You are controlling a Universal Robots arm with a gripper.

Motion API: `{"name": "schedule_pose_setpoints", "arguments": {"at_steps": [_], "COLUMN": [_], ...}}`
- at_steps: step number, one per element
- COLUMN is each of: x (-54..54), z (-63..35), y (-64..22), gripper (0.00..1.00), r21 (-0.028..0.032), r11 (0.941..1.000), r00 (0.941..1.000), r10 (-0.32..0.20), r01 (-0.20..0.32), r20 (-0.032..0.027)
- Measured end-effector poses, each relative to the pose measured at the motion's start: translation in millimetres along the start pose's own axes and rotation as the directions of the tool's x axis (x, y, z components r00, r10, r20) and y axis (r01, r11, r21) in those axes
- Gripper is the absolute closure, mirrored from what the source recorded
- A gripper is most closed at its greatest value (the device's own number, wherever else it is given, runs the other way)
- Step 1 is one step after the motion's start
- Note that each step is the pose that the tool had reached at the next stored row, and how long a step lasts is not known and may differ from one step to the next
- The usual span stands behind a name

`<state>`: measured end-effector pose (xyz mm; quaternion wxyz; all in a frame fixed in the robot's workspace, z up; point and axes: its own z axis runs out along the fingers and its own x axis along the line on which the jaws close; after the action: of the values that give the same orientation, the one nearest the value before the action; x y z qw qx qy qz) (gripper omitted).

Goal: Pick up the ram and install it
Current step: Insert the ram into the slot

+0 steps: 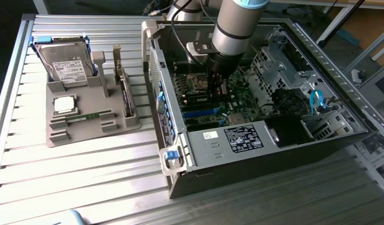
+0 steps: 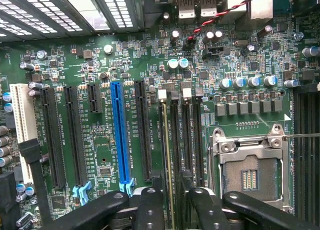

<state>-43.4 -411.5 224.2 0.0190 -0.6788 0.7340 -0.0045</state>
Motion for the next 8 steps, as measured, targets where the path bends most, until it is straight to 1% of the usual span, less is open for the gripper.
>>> {"name": "schedule_pose_setpoints", "arguments": {"at_steps": [6,8], "x": [0.0,0.0], "z": [-0.1,-1.8], "y": [0.0,-0.1], "gripper": [0.73,0.73], "r21": [0.0,0.0], "r11": [1.0,1.0], "r00": [1.0,1.0], "r10": [0.0,0.0], "r01": [0.0,0.0], "r20": [-0.0006,-0.0007]}}
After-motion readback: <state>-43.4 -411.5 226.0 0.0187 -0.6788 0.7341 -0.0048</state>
